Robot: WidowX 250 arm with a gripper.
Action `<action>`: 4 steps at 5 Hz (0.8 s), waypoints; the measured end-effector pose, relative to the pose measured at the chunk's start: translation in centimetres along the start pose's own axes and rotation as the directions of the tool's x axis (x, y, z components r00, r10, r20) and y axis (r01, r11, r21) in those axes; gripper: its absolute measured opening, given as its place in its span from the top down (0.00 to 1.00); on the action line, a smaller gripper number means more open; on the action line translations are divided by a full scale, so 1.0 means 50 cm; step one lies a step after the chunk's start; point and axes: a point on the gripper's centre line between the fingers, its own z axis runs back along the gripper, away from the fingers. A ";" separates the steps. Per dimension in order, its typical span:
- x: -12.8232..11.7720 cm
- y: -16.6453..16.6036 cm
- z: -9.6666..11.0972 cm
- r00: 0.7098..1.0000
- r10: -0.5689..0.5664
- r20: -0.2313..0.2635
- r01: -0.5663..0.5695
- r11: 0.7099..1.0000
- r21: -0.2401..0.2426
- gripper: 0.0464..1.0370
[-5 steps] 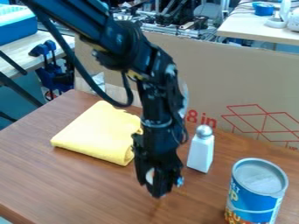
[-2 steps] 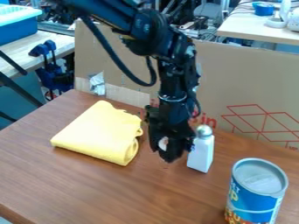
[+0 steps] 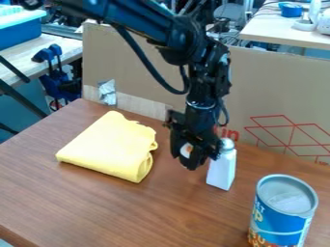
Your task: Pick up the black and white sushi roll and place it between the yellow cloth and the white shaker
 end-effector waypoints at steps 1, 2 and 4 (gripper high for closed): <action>0.002 0.019 -0.017 0.999 0.022 -0.042 -0.023 0.999 -0.029 0.45; -0.011 0.042 -0.025 0.996 0.040 -0.075 -0.042 0.999 -0.024 0.45; -0.014 0.038 -0.055 0.997 0.009 -0.074 -0.014 0.998 -0.063 0.45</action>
